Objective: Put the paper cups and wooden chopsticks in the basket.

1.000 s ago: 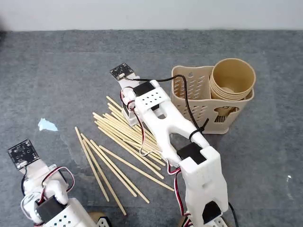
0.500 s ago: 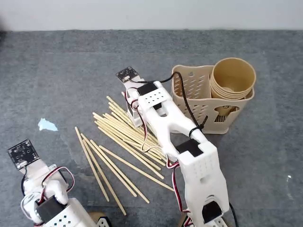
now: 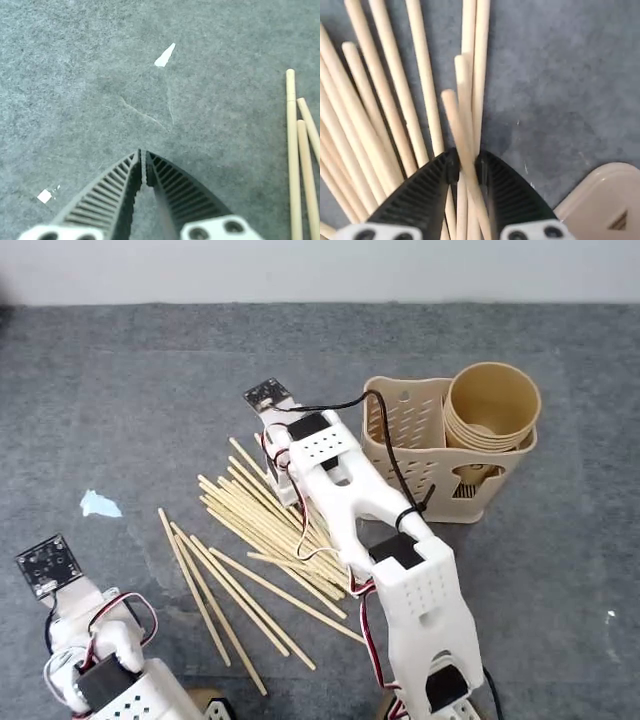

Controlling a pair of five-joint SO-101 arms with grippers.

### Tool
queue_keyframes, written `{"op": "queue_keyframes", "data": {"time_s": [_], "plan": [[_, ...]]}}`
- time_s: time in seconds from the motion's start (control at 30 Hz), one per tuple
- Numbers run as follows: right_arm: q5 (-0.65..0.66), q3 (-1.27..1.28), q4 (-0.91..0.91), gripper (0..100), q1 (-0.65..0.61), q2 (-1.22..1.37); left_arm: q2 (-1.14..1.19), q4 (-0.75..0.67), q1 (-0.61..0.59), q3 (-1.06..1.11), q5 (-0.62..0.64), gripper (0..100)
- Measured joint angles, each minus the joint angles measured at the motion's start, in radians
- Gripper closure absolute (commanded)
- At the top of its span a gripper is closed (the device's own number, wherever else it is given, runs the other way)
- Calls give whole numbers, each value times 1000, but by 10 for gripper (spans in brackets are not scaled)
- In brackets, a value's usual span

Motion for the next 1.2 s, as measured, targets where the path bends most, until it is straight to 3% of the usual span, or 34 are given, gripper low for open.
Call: {"op": "queue_keyframes", "data": {"time_s": [0.5, 0.77, 1.2], "plan": [[0, -453, 506, 991, -124, 3, 0, 0, 0, 0, 0, 987], [0, -519, 520, 991, -132, -28, 0, 0, 0, 0, 0, 987], [0, -520, 520, 991, -133, -408, 0, 0, 0, 0, 0, 987]]}}
